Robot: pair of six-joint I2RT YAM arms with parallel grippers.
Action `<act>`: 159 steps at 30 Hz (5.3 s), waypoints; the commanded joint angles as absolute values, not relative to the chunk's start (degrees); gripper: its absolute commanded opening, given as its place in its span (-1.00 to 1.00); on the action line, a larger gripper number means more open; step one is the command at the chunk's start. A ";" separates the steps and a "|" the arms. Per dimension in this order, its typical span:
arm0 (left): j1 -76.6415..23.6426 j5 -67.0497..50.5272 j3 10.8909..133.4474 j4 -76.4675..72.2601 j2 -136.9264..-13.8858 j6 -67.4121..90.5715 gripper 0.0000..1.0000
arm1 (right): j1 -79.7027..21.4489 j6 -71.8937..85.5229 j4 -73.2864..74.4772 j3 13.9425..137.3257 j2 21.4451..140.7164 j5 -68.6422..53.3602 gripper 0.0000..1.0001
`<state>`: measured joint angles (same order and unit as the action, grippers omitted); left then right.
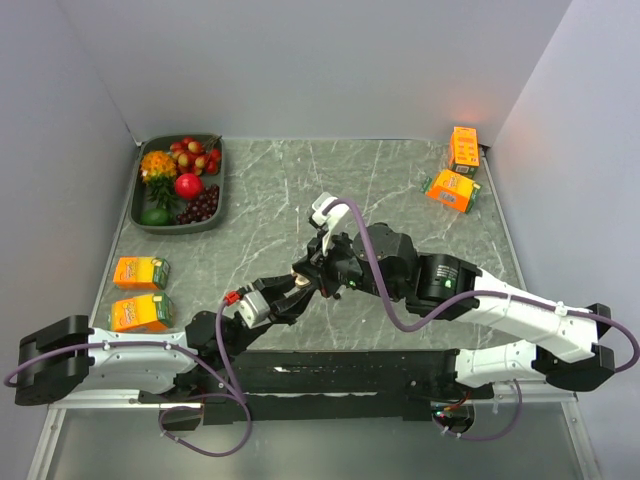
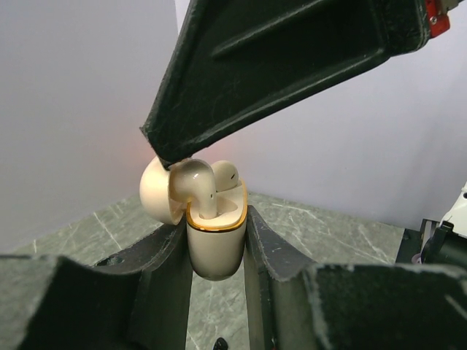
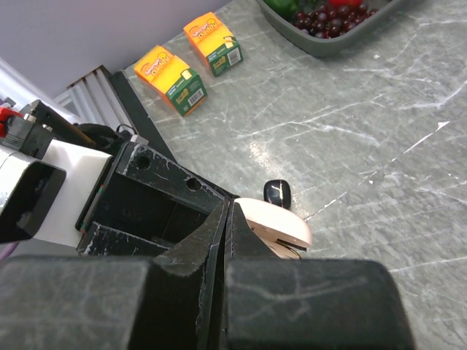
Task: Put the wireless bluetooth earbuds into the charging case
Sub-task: Place the earbud in the charging case.
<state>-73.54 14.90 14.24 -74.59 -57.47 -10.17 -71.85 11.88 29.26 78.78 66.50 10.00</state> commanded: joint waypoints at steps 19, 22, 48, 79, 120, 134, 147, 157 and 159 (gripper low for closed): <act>-73.39 14.85 13.71 -81.74 -55.28 -9.58 -0.98 | -73.04 12.92 27.51 78.22 62.49 12.92 -1.00; -73.39 14.94 13.27 -82.44 -55.81 -9.32 -0.98 | -73.13 12.75 26.98 78.22 62.05 12.66 -0.92; -73.48 14.68 13.45 -82.35 -55.02 -9.14 -0.98 | -74.53 12.48 30.93 80.25 67.32 12.65 -1.00; -73.39 14.68 13.54 -82.44 -55.28 -8.88 -0.98 | -74.53 10.90 28.65 80.68 64.86 16.79 -0.87; -73.48 16.26 13.71 -80.60 -52.47 -10.72 -0.98 | -74.71 15.03 33.57 76.82 65.39 11.51 -0.91; -73.48 18.10 13.09 -80.69 -50.80 -11.78 -0.98 | -74.79 15.64 36.48 77.52 63.28 12.92 -0.46; -73.39 13.54 12.57 -79.10 -50.63 -8.53 -0.98 | -73.75 12.75 27.60 75.32 57.65 21.00 -0.35; -73.39 11.34 12.30 -76.82 -50.89 -6.59 -0.98 | -70.49 11.95 28.30 77.26 62.23 15.30 -0.56; -73.39 11.60 12.30 -76.90 -51.15 -6.68 -0.98 | -70.40 12.04 27.78 76.90 62.23 14.51 -0.56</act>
